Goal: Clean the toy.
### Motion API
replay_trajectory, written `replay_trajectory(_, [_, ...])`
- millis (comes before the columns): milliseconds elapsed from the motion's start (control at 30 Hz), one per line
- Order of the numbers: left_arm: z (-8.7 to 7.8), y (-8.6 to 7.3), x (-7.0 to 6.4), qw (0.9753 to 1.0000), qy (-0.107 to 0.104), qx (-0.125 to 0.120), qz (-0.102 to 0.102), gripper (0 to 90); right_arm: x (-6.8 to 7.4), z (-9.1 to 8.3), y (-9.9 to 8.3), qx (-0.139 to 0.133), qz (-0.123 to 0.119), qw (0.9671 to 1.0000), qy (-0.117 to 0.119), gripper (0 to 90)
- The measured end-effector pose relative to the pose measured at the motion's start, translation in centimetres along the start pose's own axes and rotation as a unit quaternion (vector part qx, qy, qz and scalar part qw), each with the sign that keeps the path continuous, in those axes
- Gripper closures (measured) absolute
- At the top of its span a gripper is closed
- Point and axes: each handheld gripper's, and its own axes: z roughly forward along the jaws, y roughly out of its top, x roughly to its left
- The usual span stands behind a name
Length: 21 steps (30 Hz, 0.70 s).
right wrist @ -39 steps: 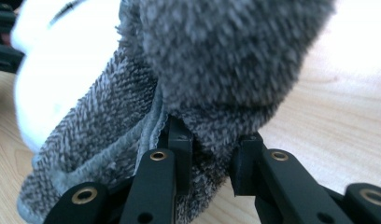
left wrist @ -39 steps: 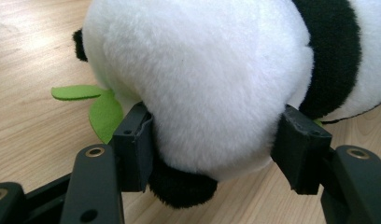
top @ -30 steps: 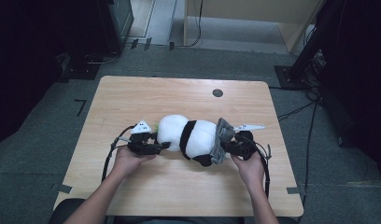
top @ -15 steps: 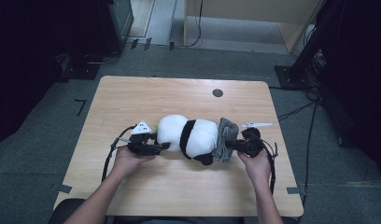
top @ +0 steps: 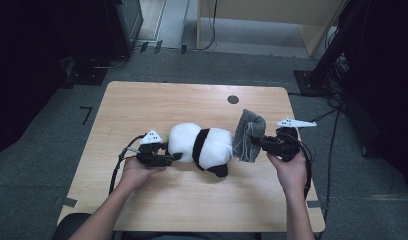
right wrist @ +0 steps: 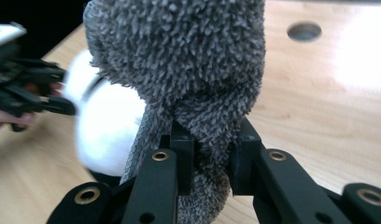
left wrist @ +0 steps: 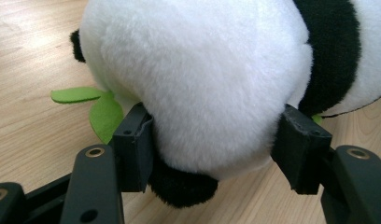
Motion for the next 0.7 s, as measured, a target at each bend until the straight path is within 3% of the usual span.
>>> replay_trajectory(100, [0.0,0.0,0.0,1.0,0.0,0.0,0.0,37.3,1.0,-1.2,0.8,-0.014,-0.011,0.9998,0.013,76.3])
replay_trajectory(167, [0.0,0.0,0.0,1.0,0.0,-0.001,-0.001,37.3,1.6,-1.7,1.2,-0.022,-0.014,0.9991,0.034,76.2])
replay_trajectory(333, [0.0,0.1,0.0,1.0,0.001,-0.001,0.001,37.3,3.0,-1.4,1.7,-0.026,-0.026,0.9968,0.072,76.2])
replay_trajectory(433, [0.1,0.0,0.0,1.0,0.0,-0.002,-0.001,37.3,3.3,0.4,1.6,-0.012,-0.031,0.9973,0.066,76.2])
replay_trajectory(533, [0.0,0.0,0.0,1.0,0.0,0.0,0.0,37.3,2.7,3.1,0.8,0.025,-0.019,0.9973,0.066,76.3])
replay_trajectory(633, [0.0,0.0,0.0,1.0,-0.001,0.002,-0.002,37.1,2.5,5.2,0.2,0.055,-0.033,0.9976,0.023,76.4])
replay_trajectory(700, [0.0,0.0,0.0,1.0,-0.002,0.001,-0.005,37.1,2.4,5.9,-0.2,0.054,-0.034,0.9979,0.014,76.2])
